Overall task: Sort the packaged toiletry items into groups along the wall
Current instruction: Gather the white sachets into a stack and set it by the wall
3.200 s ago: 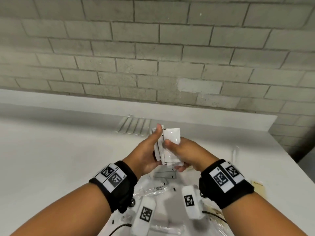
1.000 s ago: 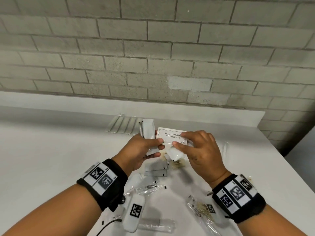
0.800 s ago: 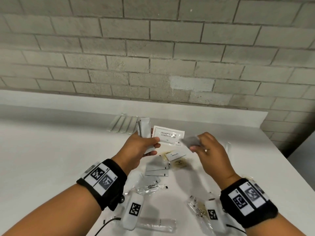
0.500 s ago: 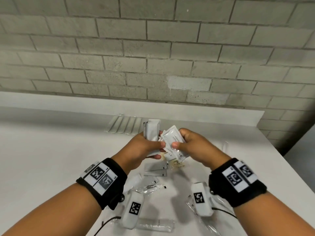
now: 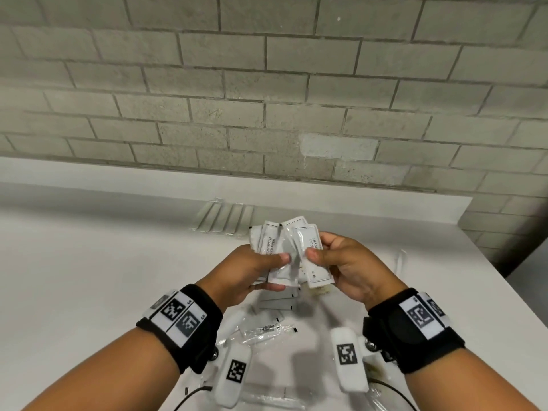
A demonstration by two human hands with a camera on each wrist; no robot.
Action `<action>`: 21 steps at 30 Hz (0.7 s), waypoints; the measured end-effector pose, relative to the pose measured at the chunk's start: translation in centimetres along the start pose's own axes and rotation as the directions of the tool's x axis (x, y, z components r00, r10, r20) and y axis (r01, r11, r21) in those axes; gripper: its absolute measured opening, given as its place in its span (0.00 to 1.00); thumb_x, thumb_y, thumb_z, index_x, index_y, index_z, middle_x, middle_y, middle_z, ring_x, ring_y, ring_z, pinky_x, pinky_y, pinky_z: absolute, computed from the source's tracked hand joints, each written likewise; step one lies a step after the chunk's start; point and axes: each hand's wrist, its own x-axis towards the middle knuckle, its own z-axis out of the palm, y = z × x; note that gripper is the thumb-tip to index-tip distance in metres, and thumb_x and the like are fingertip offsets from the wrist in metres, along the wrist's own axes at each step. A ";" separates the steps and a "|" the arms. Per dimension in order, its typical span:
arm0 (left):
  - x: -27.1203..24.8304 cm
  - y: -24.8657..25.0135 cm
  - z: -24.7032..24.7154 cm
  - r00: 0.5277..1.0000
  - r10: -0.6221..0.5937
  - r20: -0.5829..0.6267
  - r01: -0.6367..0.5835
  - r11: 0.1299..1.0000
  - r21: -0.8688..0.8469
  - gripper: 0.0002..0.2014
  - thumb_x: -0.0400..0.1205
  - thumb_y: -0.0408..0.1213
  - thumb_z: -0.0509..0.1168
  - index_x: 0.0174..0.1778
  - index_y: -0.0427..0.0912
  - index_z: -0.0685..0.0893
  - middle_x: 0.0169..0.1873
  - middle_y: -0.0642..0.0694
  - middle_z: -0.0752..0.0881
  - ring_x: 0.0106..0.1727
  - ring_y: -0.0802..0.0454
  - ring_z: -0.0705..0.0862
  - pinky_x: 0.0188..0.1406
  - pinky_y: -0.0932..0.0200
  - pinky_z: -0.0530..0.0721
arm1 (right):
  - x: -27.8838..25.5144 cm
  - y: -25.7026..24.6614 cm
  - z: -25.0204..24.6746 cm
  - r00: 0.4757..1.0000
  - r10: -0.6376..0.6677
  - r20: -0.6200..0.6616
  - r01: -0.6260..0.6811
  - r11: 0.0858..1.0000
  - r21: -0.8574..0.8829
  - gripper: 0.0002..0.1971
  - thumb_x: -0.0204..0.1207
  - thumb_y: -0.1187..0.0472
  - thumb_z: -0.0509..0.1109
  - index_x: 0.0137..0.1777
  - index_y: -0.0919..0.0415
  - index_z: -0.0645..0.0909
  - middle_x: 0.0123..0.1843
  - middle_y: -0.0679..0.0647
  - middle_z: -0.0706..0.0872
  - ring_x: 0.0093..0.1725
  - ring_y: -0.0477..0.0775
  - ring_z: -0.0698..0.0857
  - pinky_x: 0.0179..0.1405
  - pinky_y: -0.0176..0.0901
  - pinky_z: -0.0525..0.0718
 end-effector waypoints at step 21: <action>0.7 -0.1 -0.6 0.980 0.108 -0.165 -0.120 0.991 -0.064 0.10 0.76 0.30 0.72 0.52 0.40 0.87 0.37 0.48 0.91 0.34 0.56 0.89 0.34 0.63 0.85 | -3.1 3.0 -4.6 0.911 -0.382 -0.157 0.047 0.473 -0.880 0.07 0.74 0.65 0.73 0.47 0.52 0.83 0.42 0.48 0.86 0.43 0.52 0.85 0.45 0.53 0.85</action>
